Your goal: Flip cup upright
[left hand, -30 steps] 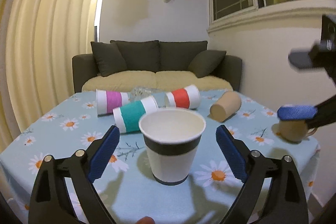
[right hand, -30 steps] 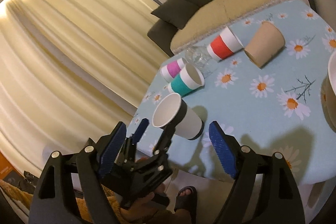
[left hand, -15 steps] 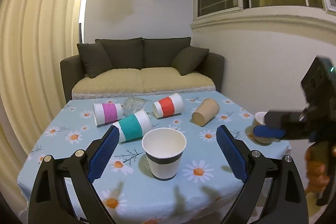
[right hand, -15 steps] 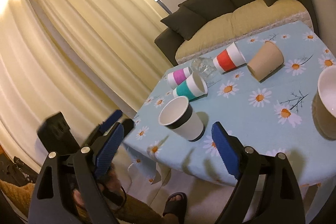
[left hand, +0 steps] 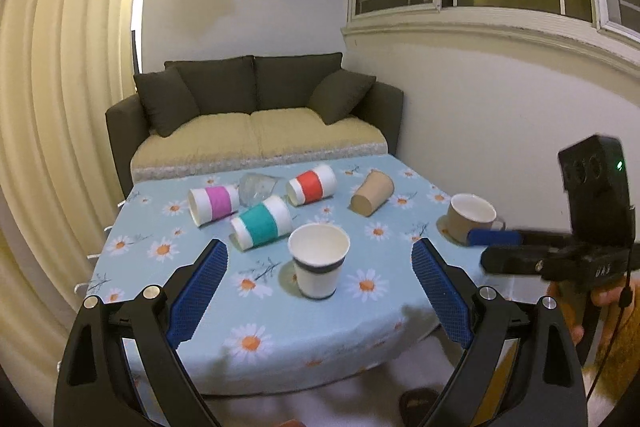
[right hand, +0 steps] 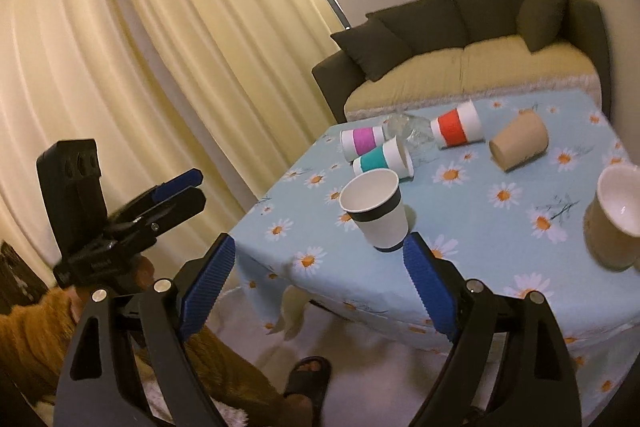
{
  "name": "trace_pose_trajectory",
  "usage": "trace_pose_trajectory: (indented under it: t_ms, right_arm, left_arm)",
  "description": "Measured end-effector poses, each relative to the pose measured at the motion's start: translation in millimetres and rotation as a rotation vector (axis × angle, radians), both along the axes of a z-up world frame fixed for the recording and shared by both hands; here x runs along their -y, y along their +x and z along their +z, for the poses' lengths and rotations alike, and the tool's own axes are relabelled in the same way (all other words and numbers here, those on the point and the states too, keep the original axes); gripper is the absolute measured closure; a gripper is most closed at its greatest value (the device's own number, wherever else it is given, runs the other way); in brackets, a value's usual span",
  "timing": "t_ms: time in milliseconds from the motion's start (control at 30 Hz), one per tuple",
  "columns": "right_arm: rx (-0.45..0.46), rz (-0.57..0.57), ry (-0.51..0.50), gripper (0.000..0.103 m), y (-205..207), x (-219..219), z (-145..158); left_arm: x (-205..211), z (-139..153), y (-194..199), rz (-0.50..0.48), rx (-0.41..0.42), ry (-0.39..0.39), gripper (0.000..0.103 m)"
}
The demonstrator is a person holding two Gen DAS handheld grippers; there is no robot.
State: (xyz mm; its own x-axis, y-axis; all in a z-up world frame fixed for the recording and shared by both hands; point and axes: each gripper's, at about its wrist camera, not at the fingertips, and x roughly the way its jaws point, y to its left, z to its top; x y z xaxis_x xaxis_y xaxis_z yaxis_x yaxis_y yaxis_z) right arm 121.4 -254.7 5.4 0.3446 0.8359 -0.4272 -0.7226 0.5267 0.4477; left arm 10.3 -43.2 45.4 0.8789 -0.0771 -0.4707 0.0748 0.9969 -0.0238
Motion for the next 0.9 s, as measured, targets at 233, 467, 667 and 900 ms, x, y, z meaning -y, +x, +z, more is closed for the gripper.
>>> trace_pose_trajectory:
  t_ms: [233,467,667,900]
  right_arm:
    - [0.199,-0.018,-0.183,0.018,-23,-16,8]
    - [0.226,-0.062,-0.203,0.018,-22,-19,-10]
    - [0.191,-0.084,-0.194,0.018,-11,-20,-18]
    - [0.234,-0.202,-0.222,0.018,-7,-14,-18]
  left_arm:
    - [-21,-10,-12,0.001,-0.031,-0.005,0.012]
    - [-32,-28,-10,0.037,-0.027,-0.025,0.012]
    - [-34,-45,-4,0.045,-0.042,-0.032,0.012]
    - [-41,-50,-4,0.070,-0.033,-0.057,0.012]
